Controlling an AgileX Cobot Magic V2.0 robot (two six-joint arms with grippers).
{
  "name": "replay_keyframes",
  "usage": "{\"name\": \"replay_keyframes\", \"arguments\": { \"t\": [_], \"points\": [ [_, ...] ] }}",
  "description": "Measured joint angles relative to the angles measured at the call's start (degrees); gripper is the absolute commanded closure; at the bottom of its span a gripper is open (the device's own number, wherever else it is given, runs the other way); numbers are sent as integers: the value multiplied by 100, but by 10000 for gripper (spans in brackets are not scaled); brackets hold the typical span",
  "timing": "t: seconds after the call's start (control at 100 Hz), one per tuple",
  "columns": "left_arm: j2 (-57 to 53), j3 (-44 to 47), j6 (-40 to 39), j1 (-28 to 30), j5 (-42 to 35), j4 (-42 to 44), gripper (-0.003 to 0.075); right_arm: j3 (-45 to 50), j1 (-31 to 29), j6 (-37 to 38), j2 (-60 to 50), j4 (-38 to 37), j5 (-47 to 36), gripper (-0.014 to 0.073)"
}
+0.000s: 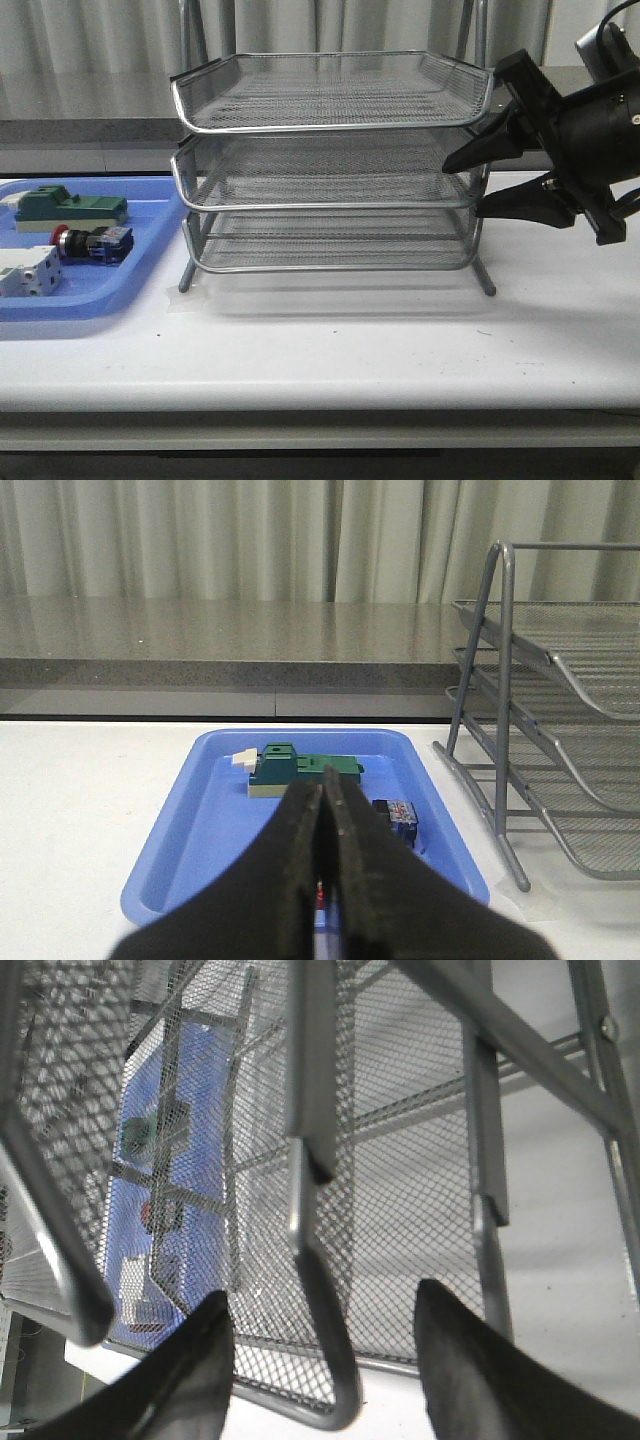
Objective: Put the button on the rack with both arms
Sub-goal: 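Move the right gripper to the middle wire tray's front edge, then pull the middle wire tray outward with the right gripper, then release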
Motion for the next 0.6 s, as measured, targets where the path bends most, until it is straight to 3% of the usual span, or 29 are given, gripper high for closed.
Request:
{"name": "replay_keyframes", "arguments": {
  "t": [0.2, 0.49, 0.6],
  "points": [
    [0, 0, 0, 0, 0, 0, 740, -71, 0, 0, 222, 2, 231, 323],
    [0, 0, 0, 0, 0, 0, 740, -71, 0, -55, 233, -11, 270, 634],
    [0, 0, 0, 0, 0, 0, 740, -71, 0, -81, 233, -11, 284, 658]
  ]
}}
